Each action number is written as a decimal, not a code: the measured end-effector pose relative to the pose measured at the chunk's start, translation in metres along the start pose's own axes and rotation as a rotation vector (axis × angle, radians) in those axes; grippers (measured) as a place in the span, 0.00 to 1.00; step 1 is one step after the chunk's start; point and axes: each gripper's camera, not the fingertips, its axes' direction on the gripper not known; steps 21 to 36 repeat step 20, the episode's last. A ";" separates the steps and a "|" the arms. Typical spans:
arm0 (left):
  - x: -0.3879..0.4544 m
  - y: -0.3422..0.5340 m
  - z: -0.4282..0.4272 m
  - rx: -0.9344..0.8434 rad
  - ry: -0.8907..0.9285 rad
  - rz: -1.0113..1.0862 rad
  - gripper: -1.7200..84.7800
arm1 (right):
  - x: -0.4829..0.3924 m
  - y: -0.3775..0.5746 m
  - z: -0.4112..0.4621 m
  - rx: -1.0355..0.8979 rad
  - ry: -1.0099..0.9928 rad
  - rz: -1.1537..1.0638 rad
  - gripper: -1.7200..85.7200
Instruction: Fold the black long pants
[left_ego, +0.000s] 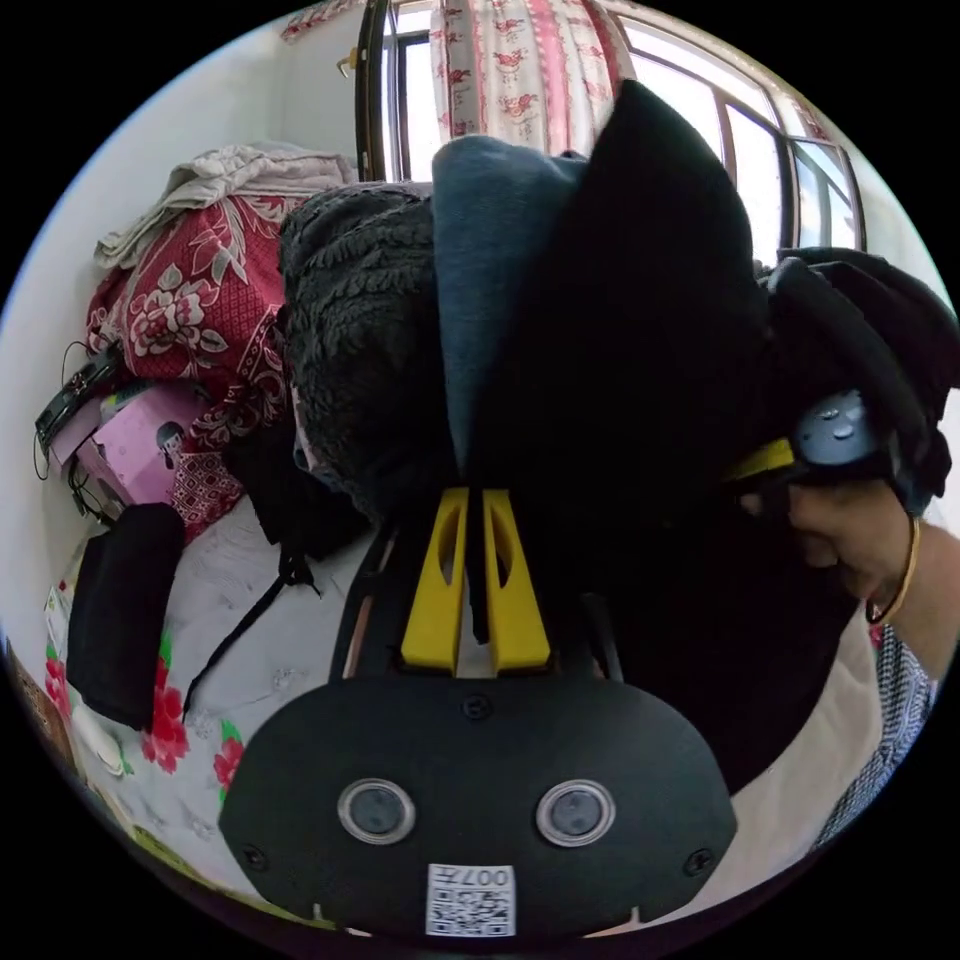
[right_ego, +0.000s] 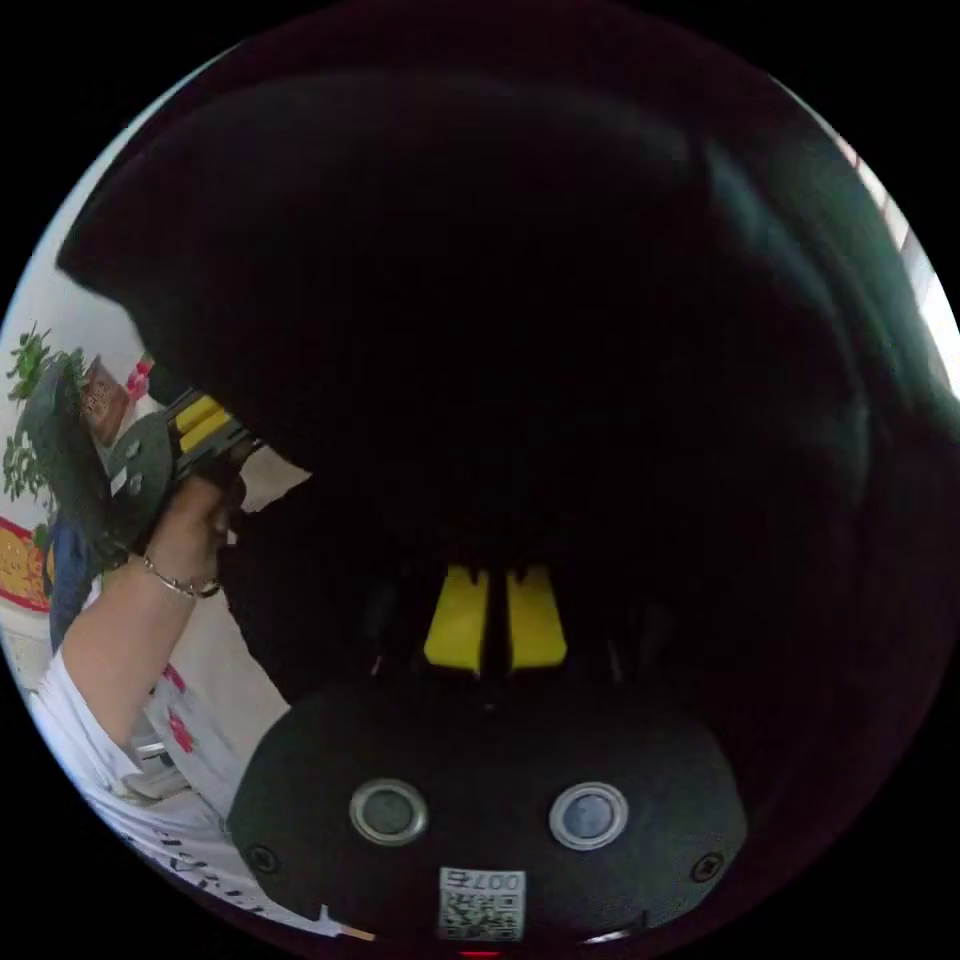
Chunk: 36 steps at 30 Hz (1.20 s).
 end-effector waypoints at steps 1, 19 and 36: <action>-0.003 -0.004 -0.005 -0.028 0.015 -0.006 0.04 | -0.007 0.005 -0.007 0.019 0.032 -0.017 0.03; 0.068 0.245 -0.209 -0.441 0.250 -0.185 0.09 | 0.005 0.434 -0.140 -0.083 0.043 0.317 0.09; 0.068 0.251 -0.213 -0.462 0.258 -0.191 0.09 | 0.013 0.467 -0.153 -0.100 0.068 0.391 0.09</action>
